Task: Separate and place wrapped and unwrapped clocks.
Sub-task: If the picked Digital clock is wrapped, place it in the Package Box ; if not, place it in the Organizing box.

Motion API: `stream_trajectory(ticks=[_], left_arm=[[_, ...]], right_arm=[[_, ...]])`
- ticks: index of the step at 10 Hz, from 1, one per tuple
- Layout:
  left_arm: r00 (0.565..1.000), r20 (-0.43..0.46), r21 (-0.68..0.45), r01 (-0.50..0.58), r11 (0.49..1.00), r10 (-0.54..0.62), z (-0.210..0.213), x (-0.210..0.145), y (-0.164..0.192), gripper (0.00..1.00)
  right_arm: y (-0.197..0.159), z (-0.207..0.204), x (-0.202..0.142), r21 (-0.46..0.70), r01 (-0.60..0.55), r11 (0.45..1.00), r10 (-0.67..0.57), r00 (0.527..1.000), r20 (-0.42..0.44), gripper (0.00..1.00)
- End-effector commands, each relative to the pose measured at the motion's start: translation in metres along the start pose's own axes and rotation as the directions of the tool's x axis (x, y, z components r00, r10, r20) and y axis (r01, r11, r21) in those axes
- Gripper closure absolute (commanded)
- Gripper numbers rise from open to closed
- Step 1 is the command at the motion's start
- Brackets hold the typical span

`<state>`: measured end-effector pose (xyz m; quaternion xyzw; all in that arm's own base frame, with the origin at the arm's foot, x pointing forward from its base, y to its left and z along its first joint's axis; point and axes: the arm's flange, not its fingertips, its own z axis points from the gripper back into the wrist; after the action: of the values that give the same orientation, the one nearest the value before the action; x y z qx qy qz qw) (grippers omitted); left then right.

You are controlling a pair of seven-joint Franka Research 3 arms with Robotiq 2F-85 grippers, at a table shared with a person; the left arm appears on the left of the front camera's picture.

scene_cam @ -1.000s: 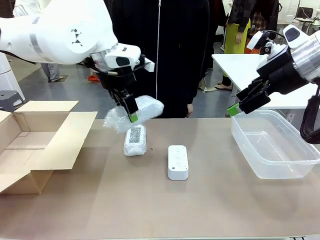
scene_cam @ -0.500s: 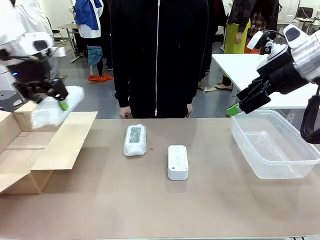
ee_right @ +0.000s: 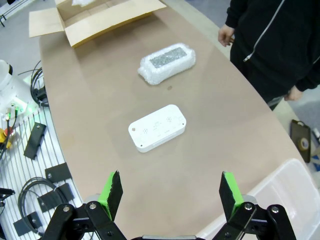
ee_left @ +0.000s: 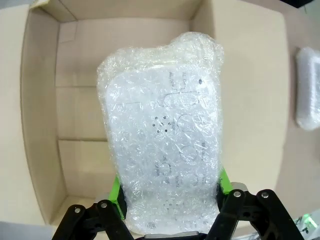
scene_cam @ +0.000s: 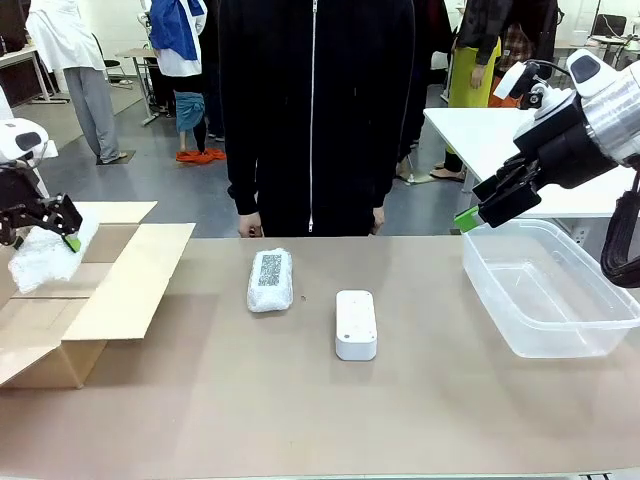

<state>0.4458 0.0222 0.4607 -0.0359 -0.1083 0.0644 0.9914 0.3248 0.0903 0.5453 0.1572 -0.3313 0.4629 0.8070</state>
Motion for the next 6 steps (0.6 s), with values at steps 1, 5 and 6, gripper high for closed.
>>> stream_trajectory(ticks=[1,5,6], left_arm=[[0.999,-0.002,0.016,0.053,0.998,-0.053,-0.013,0.018,0.005,0.19],[0.991,-0.017,0.031,0.132,0.991,-0.131,-0.066,0.025,0.01,0.19],[0.993,-0.007,0.042,0.119,0.992,-0.119,-0.075,0.024,0.008,0.19]], right_arm=[[-0.001,-0.003,-0.001,0.022,0.003,1.0,-0.003,1.0,0.012,0.0],[-0.001,-0.003,-0.001,0.022,0.003,1.0,-0.003,1.0,0.012,0.0],[-0.001,-0.003,-0.001,0.022,0.003,1.0,-0.003,1.0,0.012,0.0]])
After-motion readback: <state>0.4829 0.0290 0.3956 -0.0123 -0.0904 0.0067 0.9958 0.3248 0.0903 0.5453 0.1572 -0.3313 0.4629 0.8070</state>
